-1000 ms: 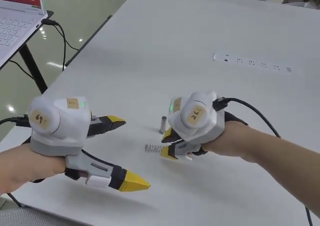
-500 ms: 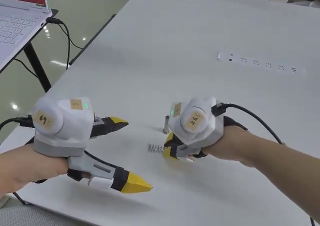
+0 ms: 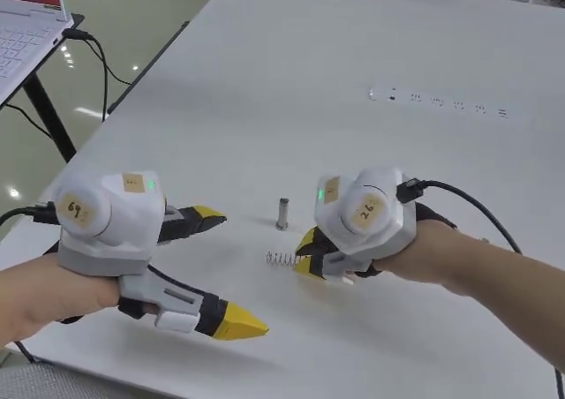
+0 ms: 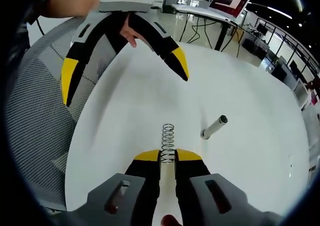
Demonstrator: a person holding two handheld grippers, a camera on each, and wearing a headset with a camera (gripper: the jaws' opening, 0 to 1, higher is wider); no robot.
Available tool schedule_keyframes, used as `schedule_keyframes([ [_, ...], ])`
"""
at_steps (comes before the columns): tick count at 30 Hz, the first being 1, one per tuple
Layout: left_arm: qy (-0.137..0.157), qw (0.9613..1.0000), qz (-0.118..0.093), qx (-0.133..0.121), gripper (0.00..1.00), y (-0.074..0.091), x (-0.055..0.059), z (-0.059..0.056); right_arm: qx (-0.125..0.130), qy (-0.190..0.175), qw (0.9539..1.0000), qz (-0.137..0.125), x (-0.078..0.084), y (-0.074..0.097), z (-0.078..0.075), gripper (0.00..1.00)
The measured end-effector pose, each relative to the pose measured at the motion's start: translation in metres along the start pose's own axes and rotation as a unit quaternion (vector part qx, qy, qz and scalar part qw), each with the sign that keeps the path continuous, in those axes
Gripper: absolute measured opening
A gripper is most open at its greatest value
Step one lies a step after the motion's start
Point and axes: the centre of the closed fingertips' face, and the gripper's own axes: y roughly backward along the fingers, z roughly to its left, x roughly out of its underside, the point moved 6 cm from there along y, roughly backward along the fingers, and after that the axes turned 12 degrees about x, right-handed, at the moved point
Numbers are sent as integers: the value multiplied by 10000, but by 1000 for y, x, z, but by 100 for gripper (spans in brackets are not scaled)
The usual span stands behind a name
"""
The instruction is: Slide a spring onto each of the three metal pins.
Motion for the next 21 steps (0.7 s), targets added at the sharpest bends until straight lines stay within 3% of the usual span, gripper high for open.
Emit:
schedule_keyframes([
  [11,-152,9996,117,200,95,-5,-10,-2,84,-36,9996,-270,-1,23,8,7],
  [21,-258,9986,207,409,93,-17,-13,-7,161,-173,9988,-433,9,44,13,7],
])
